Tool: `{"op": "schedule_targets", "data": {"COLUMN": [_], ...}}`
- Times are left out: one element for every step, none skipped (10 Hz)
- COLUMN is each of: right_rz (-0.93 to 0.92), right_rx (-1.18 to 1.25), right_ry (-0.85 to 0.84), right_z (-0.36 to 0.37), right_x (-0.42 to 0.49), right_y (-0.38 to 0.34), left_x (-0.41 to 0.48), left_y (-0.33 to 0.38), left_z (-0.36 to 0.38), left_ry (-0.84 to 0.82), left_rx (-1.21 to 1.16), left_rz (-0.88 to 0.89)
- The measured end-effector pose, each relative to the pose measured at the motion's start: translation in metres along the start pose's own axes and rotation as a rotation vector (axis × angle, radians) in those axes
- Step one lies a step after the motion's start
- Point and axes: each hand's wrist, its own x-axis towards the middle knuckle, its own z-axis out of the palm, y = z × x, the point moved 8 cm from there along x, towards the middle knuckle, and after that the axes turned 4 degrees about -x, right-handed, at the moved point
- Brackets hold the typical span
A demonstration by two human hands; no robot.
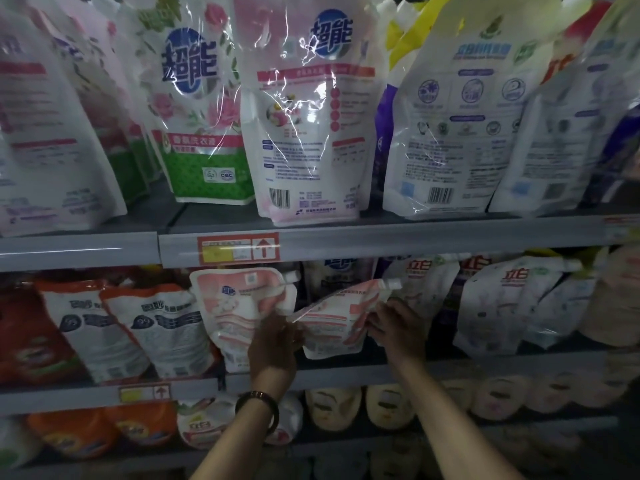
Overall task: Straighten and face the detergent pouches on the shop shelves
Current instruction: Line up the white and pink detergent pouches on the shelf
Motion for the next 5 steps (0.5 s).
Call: {"op": "schedule_targets", "data": {"right_rz": [-0.022, -0.022, -0.018, -0.019, -0.024], "right_rx": [-0.008, -0.064, -0.128, -0.208, -0.304], "right_ry": [-0.029, -0.033, -0.029, -0.024, -0.022], "right_z": [0.000, -0.001, -0.002, -0.002, -0.001], "right_x": [0.003, 0.002, -0.001, 0.001, 0.002], "right_y": [0.006, 0.012, 0.014, 0.007, 0.001], "left_x": [0.001, 0.009, 0.016, 0.018, 0.028], "left_y": [-0.003, -0.025, -0.029, -0.015, -0.029], "left_z": [0.007, 0.008, 0.006, 0.002, 0.001], "left_ry": [-0.052, -0.052, -0.053, -0.074, -0.099], "left_rx": [-0.004, 0.073, 0.175, 0.217, 0.195], "left_rz": [-0.006, 0.014, 0.044, 0.029, -0.007]}}
